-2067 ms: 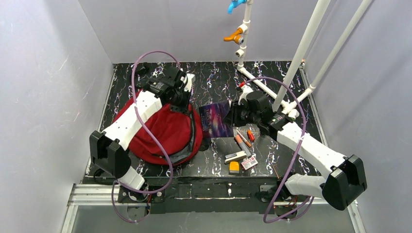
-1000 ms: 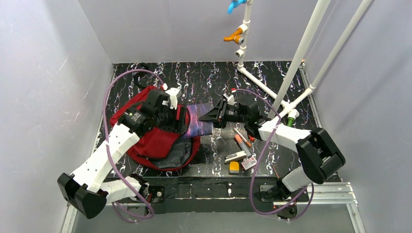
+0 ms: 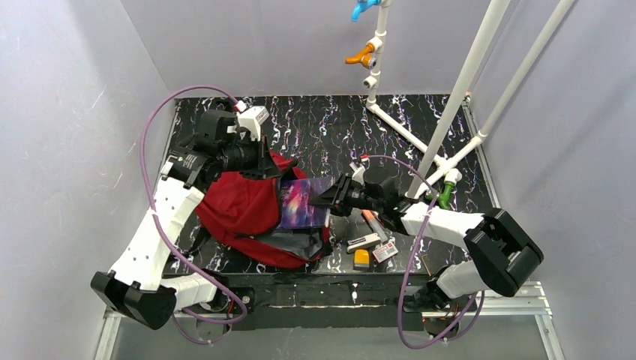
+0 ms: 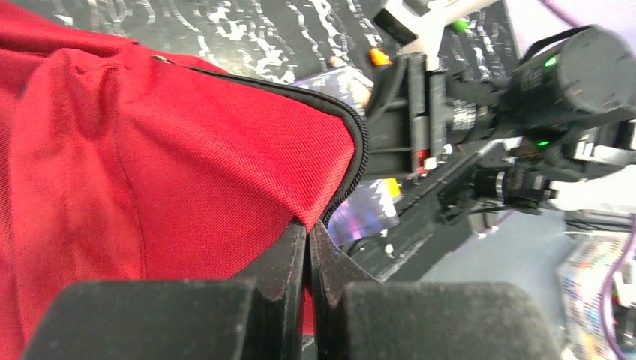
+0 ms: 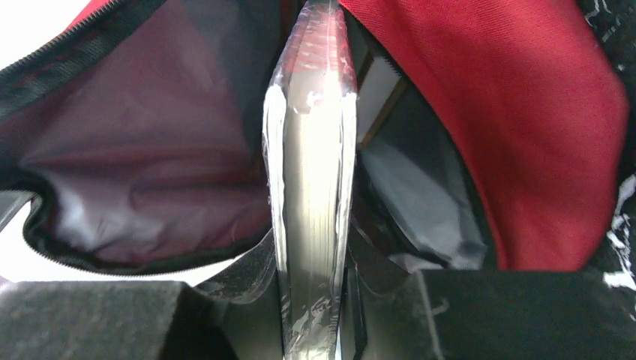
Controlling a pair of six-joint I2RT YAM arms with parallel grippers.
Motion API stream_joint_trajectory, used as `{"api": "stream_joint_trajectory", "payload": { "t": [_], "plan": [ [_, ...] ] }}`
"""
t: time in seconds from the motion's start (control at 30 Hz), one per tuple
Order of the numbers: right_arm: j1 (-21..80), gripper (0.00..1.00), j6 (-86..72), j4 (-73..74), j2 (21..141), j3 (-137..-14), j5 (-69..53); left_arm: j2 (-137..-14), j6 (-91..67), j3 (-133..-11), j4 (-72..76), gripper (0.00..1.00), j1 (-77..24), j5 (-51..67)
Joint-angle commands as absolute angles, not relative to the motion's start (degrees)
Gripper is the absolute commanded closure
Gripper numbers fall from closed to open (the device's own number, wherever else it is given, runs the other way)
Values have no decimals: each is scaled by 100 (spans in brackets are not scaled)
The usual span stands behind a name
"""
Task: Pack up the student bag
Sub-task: Place the book in the student bag.
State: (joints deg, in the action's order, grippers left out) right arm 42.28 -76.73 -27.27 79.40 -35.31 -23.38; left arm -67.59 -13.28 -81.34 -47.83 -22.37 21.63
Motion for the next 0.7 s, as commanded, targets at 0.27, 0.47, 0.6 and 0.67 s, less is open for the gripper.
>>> {"api": "stream_joint_trajectory", "payload": {
  "t": [0.27,0.47,0.6,0.67],
  "plan": [
    [5655,99,-7257,-4835,8967,-4688,1004,-6956,-2337,-7616,-3282,100,-2219,3591],
    [6046,94,-6528,-5355,10216,-5280,1943,-7359,-1978,-7922,-3228,100,-2148,3305],
    [6064,78,-6246,-5583,10758,-5528,1527,-7661,-1394,-8373,-3625,100,-1878,3495],
    [6064,55,-6165,-5343,10758,-5490,1241,-7658,-1291,-8459,-3708,100,-1855,3352]
  ]
}}
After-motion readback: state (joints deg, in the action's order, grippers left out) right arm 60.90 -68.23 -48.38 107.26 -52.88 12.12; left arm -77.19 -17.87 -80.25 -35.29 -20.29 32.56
